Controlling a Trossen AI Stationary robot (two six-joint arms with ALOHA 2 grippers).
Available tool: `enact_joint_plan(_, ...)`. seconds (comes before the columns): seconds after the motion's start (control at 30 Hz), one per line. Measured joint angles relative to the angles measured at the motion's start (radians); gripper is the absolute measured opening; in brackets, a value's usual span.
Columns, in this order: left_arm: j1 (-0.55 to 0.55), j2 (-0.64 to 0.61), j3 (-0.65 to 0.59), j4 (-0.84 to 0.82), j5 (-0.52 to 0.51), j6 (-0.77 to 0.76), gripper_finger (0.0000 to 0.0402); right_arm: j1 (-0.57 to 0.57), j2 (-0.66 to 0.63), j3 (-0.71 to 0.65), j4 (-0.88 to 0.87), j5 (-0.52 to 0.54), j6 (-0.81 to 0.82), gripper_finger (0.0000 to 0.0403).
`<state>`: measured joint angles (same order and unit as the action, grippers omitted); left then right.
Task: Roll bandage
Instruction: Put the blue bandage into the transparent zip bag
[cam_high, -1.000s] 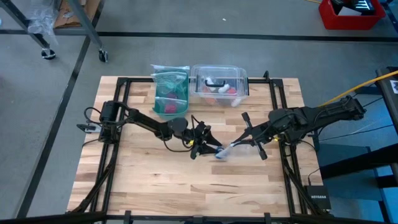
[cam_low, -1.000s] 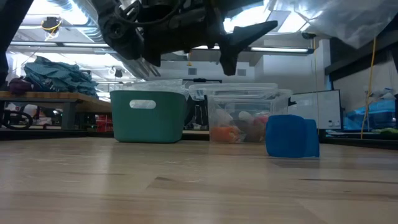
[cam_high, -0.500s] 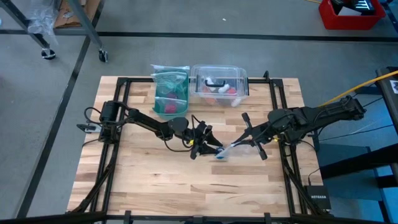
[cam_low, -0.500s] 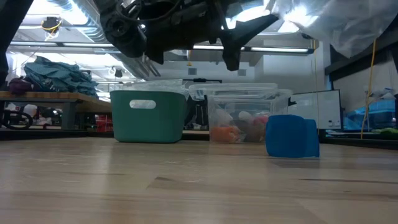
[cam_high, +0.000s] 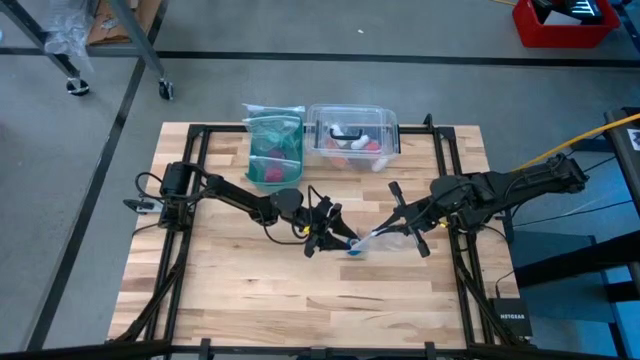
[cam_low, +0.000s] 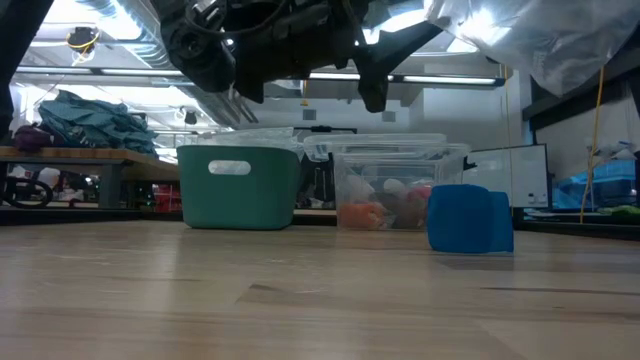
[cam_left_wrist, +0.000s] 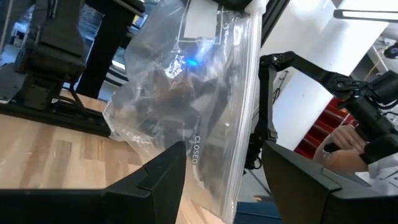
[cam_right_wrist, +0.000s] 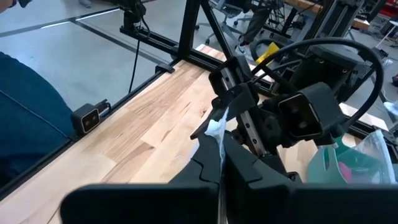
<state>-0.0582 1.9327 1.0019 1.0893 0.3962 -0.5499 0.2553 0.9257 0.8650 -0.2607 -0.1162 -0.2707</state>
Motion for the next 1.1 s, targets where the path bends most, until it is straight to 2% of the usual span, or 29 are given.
enact_joint_plan(0.8,0.000,0.000,0.000,0.004,-0.008,0.027,0.0200,0.000,0.000,0.000,0.025,-0.008,0.000,0.0001)
enact_joint_plan(1.1,0.001,0.000,0.000,0.006,-0.060,0.027,0.0200,0.000,0.000,0.000,0.024,-0.008,0.000,0.0001)
